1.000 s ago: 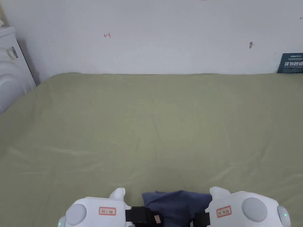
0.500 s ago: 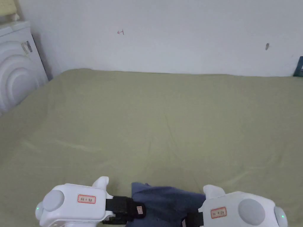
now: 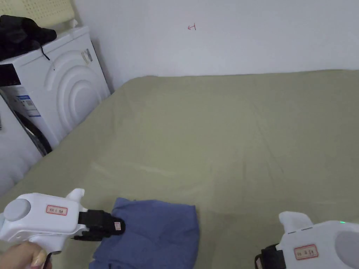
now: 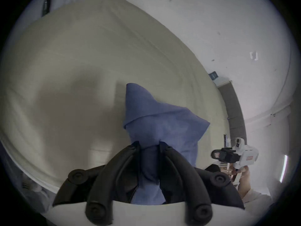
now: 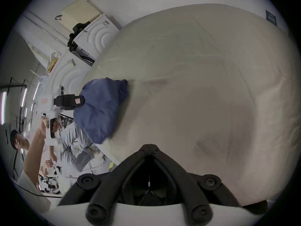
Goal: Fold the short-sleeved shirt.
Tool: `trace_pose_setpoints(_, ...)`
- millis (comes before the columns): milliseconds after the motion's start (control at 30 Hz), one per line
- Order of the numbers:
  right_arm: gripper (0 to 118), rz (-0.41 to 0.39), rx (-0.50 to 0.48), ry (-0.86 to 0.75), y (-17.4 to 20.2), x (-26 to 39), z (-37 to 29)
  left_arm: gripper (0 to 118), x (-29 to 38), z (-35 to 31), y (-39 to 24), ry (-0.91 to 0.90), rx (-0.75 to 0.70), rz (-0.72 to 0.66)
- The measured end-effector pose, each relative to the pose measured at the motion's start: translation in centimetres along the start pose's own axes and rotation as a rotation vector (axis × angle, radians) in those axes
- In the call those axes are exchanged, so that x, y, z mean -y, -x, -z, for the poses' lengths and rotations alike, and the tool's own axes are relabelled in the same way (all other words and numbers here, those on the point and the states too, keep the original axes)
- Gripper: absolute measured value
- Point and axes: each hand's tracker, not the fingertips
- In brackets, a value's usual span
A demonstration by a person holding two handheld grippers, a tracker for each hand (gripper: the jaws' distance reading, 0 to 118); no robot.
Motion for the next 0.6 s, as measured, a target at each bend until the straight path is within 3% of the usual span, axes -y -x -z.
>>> trace_pose_setpoints(333,0,-0.012,0.049,0.022,0.9,-0.7,1.5,22,-7.2,-5.5,7.0,-0.036,-0.182,0.011)
trace_pose_setpoints(400,0,-0.005,0.057,0.041,0.6,-0.6,1.7,22,-8.1,-5.7,8.2,-0.053,-0.206,-0.04)
trace_pose_setpoints(467,0,0.005,0.074,0.045,0.3,-0.5,1.9,23,-8.0,-4.8,9.5,-0.006,-0.152,-0.084)
trace_pose_setpoints(500,0,0.008,0.076,0.048,0.1,-0.5,2.0,33,-7.7,-4.1,9.5,0.003,-0.174,-0.078)
trace_pose_setpoints(533,0,0.02,0.077,0.05,-0.1,-0.5,1.9,62,-7.4,-3.8,9.8,0.002,-0.214,-0.058)
trace_pose_setpoints(567,0,0.028,0.074,0.053,-0.3,-0.6,1.7,78,-7.1,-3.7,9.7,0.006,-0.263,-0.04)
trace_pose_setpoints(600,0,0.031,0.074,0.055,-0.4,-0.6,1.4,82,-6.7,-4.0,9.6,0.0,-0.298,-0.05)
